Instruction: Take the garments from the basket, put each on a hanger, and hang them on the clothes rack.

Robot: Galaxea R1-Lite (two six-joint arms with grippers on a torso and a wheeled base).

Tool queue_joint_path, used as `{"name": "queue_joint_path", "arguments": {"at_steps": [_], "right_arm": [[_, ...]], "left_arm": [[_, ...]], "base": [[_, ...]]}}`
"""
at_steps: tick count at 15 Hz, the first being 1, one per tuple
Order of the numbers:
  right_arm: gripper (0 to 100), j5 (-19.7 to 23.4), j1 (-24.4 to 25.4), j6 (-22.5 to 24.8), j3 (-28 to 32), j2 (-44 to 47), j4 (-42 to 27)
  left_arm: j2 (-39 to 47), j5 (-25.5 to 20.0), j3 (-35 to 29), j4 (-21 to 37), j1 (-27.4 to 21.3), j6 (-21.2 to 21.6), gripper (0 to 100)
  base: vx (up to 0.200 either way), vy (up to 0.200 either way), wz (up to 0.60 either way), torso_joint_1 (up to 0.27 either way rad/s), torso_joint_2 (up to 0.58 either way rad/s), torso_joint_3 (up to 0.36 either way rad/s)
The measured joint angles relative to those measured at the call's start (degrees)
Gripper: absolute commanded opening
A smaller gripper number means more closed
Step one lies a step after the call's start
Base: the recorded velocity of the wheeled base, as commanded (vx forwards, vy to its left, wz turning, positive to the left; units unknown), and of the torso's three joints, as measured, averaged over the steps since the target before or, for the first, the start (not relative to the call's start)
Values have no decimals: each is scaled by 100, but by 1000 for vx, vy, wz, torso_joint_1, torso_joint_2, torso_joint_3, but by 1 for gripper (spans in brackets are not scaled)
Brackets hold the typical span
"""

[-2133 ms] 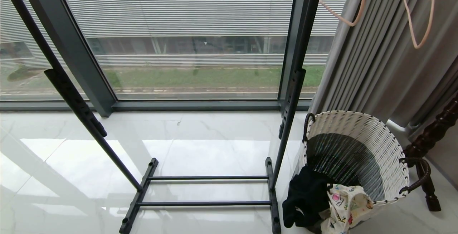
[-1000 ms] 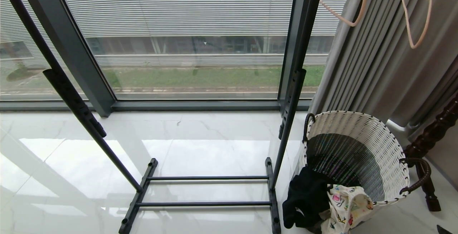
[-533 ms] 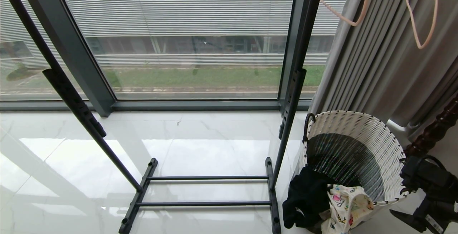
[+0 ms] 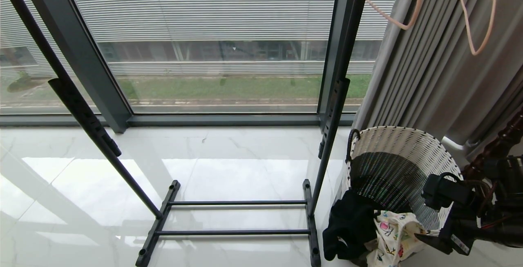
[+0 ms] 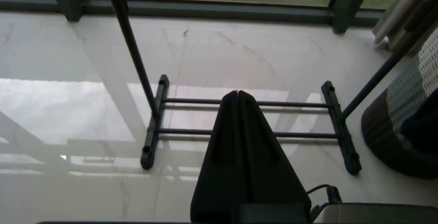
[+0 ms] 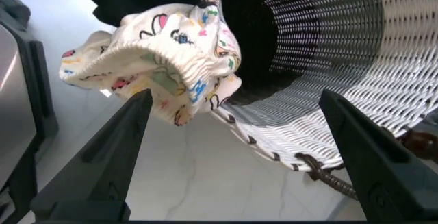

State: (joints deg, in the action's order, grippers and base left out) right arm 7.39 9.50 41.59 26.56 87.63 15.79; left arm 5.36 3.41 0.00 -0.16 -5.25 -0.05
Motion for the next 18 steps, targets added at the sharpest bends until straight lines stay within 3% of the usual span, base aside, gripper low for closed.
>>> {"name": "queue_joint_path", "arguments": {"at_steps": [6,14,15,18], "right_arm": [[100,-514,17,22,105,1041,1393],[100,-485,26,-88,80,1482,1591],[0,-430,26,-117,80,1491,1596],[0,-345,26,-130,69,1491,1598]], "left_arm": [[0,0,0,2,-4,-5,0],[0,0,0,0,-4,-2,0],[0,0,0,0,-4,-5,0],[0,0,0,0,0,-6,0]], "base": [[0,0,0,0,0,0],[0,0,0,0,0,0],[0,0,0,0,0,0],[0,0,0,0,0,0]]}}
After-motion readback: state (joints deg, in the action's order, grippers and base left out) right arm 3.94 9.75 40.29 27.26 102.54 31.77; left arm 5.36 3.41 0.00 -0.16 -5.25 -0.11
